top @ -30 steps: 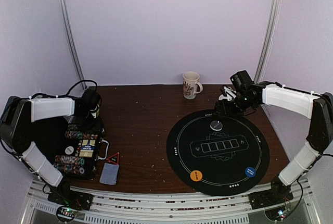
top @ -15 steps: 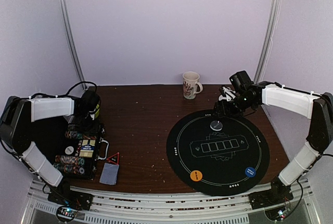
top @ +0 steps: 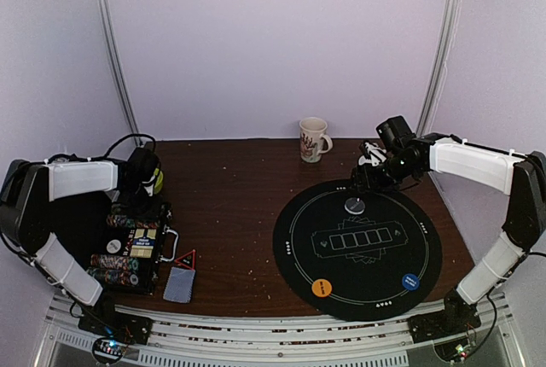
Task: Distribute texas hold em gaming equipment
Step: Pick up the pile of poker chips from the chip case.
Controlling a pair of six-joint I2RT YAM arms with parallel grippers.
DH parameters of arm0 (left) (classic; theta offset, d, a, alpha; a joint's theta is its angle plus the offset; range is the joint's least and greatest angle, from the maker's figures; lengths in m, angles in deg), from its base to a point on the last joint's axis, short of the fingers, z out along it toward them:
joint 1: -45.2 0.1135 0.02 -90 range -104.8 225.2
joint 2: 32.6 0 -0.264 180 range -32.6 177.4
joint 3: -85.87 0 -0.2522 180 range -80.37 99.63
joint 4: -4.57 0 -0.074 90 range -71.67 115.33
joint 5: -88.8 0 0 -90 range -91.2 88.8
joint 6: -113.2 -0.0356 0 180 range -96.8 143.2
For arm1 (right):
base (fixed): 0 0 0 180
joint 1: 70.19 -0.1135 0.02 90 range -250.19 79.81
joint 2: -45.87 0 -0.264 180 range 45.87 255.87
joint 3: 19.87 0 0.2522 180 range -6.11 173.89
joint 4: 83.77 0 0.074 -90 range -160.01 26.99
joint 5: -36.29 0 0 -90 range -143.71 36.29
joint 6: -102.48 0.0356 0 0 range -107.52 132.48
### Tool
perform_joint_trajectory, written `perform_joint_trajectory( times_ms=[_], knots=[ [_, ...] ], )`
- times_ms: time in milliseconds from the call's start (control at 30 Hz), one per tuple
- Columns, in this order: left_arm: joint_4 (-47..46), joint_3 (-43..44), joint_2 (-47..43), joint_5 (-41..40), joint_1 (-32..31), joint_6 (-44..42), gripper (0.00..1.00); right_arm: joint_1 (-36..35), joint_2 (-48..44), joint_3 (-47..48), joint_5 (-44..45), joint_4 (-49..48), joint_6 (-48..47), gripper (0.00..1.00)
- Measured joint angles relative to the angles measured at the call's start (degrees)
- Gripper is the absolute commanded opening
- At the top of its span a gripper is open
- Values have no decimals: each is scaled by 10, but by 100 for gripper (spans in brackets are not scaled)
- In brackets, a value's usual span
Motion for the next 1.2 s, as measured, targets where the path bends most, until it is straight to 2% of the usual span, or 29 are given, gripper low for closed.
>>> perform_joint_trajectory(
  times_ms=[800, 1033, 1200],
  knots=[
    [-28, -4, -8, 33, -12, -30, 47, -1, 7, 9, 0, 8, -6, 77],
    [-23, -1, -2, 2, -13, -32, 47, -1, 10, 9, -1, 10, -10, 77],
    [-20, 0, 1, -13, -13, -36, 51, -2, 10, 9, -4, 11, -11, 77]
  ],
)
